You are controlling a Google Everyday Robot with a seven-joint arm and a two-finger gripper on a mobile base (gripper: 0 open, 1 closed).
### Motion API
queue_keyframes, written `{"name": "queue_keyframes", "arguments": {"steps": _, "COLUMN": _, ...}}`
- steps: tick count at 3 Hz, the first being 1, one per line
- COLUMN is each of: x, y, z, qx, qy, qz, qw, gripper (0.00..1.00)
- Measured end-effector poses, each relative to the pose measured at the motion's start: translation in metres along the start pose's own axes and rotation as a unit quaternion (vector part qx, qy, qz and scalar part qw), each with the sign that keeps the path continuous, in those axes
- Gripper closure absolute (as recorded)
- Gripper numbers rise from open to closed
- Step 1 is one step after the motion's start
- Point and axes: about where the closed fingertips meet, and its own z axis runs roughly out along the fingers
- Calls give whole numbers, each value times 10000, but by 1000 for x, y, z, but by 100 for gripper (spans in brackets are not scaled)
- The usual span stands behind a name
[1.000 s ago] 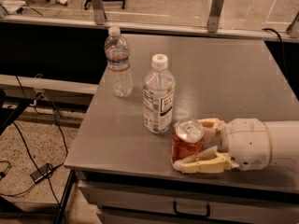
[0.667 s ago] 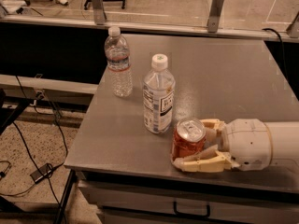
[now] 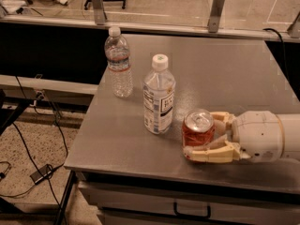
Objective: Knock coke can over
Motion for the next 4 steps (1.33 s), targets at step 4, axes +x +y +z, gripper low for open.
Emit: {"name": "queue_keyframes", "arguments": {"steps": 4, "x": 12, "y": -34, "z": -90, "qx": -15, "qy": 3292, "qz": -625, "qw": 9422, "gripper": 100}}
